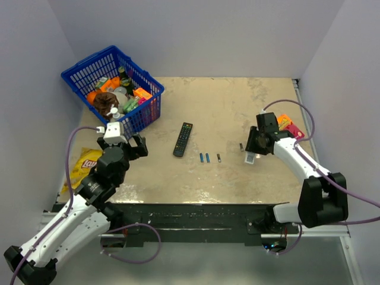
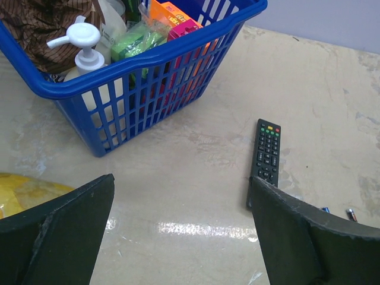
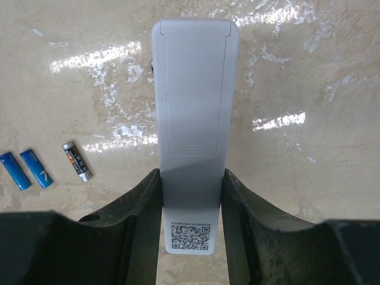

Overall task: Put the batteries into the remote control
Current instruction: Place the remote control at the center of the board.

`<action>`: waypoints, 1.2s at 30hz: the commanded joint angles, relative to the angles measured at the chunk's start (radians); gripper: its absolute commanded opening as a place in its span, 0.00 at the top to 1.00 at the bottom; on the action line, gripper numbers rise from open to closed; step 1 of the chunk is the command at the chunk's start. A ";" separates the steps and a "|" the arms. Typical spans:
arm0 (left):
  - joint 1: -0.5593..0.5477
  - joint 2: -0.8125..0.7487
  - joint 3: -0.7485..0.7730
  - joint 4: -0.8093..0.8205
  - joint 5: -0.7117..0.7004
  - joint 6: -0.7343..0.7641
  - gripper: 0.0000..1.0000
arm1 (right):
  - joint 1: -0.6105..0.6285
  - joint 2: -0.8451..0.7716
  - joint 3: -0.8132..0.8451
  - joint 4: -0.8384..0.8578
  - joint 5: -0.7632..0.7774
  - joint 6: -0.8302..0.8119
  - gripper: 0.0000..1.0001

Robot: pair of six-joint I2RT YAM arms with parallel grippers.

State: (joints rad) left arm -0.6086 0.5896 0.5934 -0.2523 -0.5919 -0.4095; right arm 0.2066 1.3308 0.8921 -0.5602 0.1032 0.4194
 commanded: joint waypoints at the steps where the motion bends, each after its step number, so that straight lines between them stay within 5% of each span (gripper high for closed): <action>1: 0.007 -0.001 -0.015 0.056 -0.025 0.031 0.00 | -0.047 0.039 -0.018 0.108 -0.059 0.019 0.96; 9: 0.007 -0.011 -0.035 0.070 -0.037 0.037 0.00 | -0.084 0.120 -0.041 0.157 -0.071 0.015 0.89; 16: 0.007 -0.004 -0.033 0.068 -0.036 0.035 0.00 | -0.084 0.139 -0.067 0.194 -0.076 0.018 0.63; 36: 0.006 0.033 -0.029 0.070 -0.023 0.028 0.01 | -0.085 -0.024 -0.027 0.149 -0.045 -0.010 0.13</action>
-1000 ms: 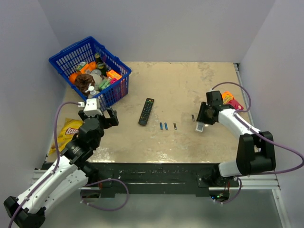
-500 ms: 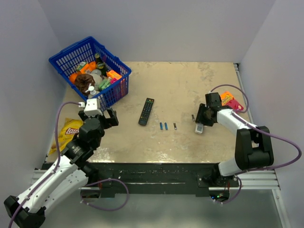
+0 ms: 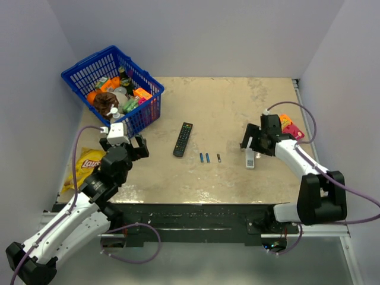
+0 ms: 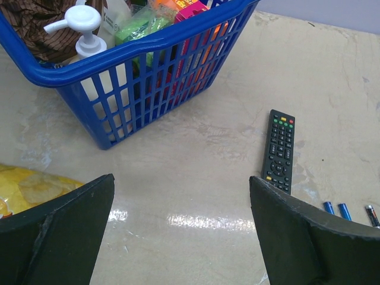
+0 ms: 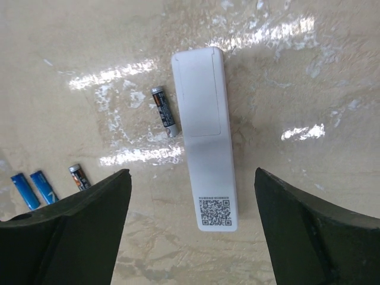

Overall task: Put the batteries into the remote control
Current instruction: Place the remote control at the center of the board, then reset both arms

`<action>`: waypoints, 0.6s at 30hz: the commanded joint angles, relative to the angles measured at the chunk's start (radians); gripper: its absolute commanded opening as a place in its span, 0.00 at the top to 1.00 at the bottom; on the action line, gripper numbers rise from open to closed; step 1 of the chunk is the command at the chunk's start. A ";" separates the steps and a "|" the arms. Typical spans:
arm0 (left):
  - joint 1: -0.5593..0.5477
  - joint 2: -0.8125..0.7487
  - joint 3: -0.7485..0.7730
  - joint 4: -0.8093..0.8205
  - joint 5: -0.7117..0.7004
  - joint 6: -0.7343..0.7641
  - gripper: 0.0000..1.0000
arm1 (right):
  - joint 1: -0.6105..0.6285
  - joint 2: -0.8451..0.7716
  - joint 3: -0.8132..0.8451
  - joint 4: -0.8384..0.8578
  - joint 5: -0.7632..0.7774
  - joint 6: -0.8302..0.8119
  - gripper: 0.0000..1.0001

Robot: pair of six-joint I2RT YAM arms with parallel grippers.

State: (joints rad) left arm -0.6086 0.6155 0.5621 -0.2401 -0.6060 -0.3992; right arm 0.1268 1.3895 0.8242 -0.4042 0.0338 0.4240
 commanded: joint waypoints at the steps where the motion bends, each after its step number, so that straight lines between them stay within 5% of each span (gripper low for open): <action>1: 0.006 0.009 0.002 0.059 -0.008 0.017 0.01 | -0.004 -0.098 0.062 -0.018 0.035 -0.016 0.11; 5: 0.006 0.018 0.005 0.058 -0.002 0.014 0.01 | -0.006 -0.185 0.127 -0.064 0.115 -0.004 0.02; 18: 0.007 0.039 0.045 0.036 0.029 -0.026 0.00 | -0.006 -0.472 0.240 -0.021 0.249 0.015 0.02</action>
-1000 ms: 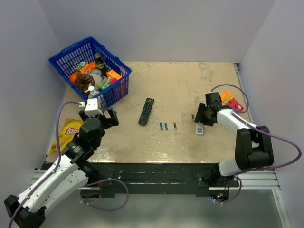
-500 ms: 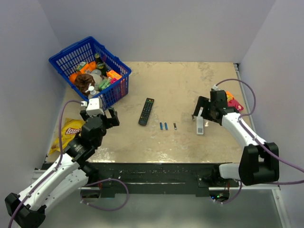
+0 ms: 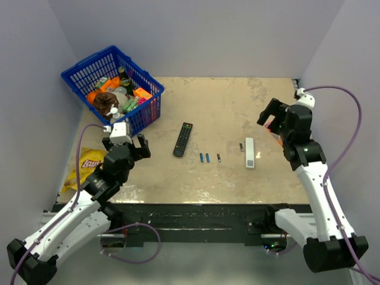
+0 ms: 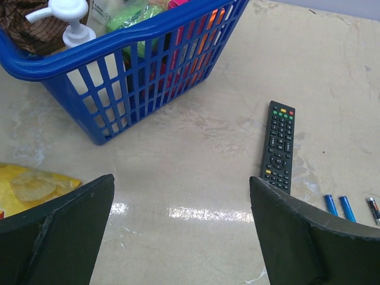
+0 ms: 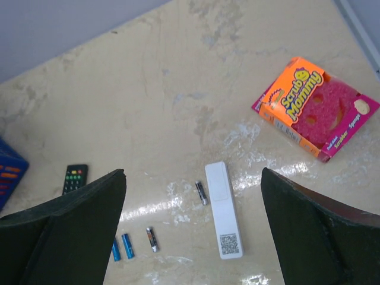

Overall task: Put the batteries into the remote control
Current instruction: Reset both arms

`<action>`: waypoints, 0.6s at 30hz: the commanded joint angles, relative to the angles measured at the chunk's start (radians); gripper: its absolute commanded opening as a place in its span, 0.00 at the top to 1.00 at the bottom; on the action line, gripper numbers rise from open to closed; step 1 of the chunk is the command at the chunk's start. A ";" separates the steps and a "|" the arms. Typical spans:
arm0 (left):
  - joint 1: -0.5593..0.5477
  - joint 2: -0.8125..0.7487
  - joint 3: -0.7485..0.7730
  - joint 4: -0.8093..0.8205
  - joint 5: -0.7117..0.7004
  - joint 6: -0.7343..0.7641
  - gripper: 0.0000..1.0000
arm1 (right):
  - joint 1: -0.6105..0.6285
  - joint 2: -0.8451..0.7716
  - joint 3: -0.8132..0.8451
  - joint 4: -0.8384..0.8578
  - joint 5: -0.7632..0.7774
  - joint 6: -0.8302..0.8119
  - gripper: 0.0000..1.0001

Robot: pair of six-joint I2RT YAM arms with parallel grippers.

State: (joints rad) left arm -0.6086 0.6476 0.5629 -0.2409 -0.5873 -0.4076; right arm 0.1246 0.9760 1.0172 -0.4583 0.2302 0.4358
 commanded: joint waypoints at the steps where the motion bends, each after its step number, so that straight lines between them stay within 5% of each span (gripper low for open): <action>1: 0.006 0.009 0.049 0.035 0.014 -0.019 0.00 | -0.002 -0.092 0.046 0.053 0.049 -0.003 0.02; 18: 0.006 0.121 0.227 -0.024 0.047 -0.036 0.00 | -0.002 -0.332 -0.035 0.198 -0.011 -0.088 0.02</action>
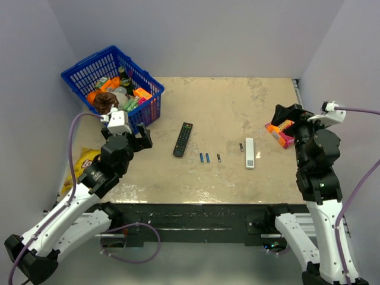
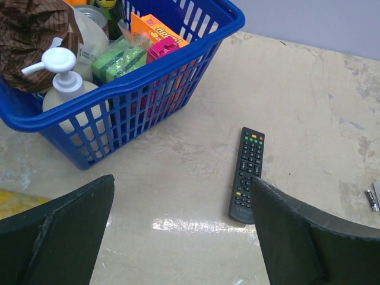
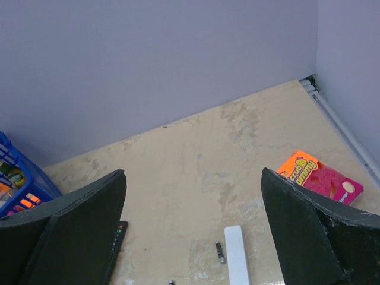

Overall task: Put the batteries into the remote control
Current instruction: Reset both arms

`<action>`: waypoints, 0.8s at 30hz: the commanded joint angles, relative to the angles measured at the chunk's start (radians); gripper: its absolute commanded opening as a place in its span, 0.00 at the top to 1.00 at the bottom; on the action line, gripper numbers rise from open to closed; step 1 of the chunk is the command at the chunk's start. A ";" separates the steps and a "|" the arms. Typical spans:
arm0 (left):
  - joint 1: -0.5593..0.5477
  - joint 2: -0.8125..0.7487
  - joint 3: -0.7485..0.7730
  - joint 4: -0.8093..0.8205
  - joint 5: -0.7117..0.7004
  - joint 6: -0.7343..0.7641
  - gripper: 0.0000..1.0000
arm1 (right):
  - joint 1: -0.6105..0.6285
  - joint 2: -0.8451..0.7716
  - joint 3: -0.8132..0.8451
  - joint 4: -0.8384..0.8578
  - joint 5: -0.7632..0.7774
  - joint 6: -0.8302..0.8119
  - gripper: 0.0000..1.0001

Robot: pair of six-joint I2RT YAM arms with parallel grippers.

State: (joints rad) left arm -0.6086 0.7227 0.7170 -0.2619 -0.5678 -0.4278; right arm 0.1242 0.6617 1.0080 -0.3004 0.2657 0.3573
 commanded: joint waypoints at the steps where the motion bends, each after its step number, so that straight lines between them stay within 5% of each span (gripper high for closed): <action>1: 0.007 0.061 0.081 -0.007 0.035 -0.019 0.00 | -0.003 -0.022 -0.038 0.044 -0.057 -0.009 0.02; 10: 0.006 0.175 0.140 -0.005 0.069 -0.074 0.00 | -0.001 -0.050 -0.042 0.029 -0.094 -0.070 0.02; 24: 0.007 0.054 0.311 0.024 -0.231 0.092 0.00 | 0.000 -0.109 0.057 0.081 -0.026 -0.279 0.02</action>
State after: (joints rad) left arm -0.6086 0.8200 0.9516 -0.3035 -0.6655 -0.4252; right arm 0.1242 0.5606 1.0172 -0.2794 0.1970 0.1482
